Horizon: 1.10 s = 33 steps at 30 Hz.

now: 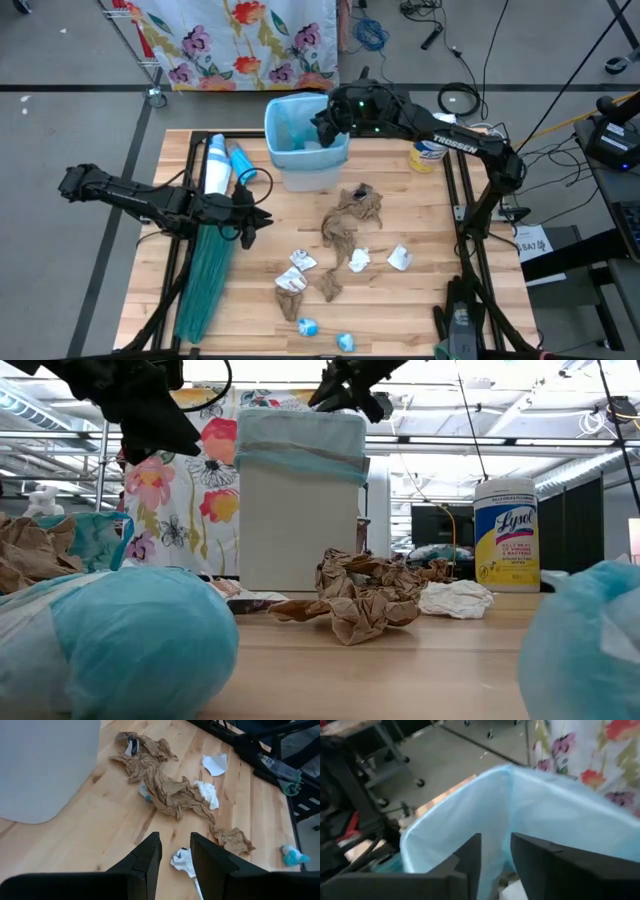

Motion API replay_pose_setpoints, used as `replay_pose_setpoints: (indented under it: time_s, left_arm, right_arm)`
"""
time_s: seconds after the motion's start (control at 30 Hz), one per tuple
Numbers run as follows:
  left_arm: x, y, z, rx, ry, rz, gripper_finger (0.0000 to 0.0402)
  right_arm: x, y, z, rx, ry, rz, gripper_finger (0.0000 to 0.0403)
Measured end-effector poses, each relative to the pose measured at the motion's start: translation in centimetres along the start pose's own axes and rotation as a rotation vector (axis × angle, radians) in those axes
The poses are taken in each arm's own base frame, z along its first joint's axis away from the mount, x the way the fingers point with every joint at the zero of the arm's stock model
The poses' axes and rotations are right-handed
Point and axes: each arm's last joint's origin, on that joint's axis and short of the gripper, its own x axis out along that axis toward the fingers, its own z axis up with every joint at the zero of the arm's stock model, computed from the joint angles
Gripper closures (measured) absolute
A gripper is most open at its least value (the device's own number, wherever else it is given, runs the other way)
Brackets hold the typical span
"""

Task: Place trash/remove bag and relplace
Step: Put the blue plastic into the white trash bin

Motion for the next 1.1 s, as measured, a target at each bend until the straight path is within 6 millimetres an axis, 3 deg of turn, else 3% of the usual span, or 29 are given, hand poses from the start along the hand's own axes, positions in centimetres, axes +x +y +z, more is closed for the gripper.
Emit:
replay_pose_setpoints:
  time_s: [0.2, 0.37, 0.6, 0.83, 1.1]
  left_arm:
    - [0.0, 0.0, 0.0, -0.019, 0.009, -0.010, 0.0293]
    - [0.0, 0.0, 0.0, -0.012, 0.010, -0.010, 0.0293]
    - [0.0, 0.0, -0.3, -0.006, 0.056, -0.036, 0.0293]
    - [0.0, 0.0, -0.6, 0.026, 0.104, -0.062, 0.0293]
    - [-0.1, -0.1, -0.7, 0.052, 0.133, -0.111, 0.0293]
  right_arm:
    - [-3.7, 1.5, 0.3, 0.054, 0.065, 0.119, 0.0272]
    - [-5.6, 4.8, -1.8, 0.091, 0.210, 0.167, 0.0275]
    - [-6.9, 10.8, -7.1, 0.089, 0.377, 0.030, 0.0292]
    - [-7.6, 16.7, -12.0, 0.168, 0.439, 0.013, 0.0303]
    - [-7.3, 21.9, -19.8, 0.300, 0.616, -0.072, 0.0303]
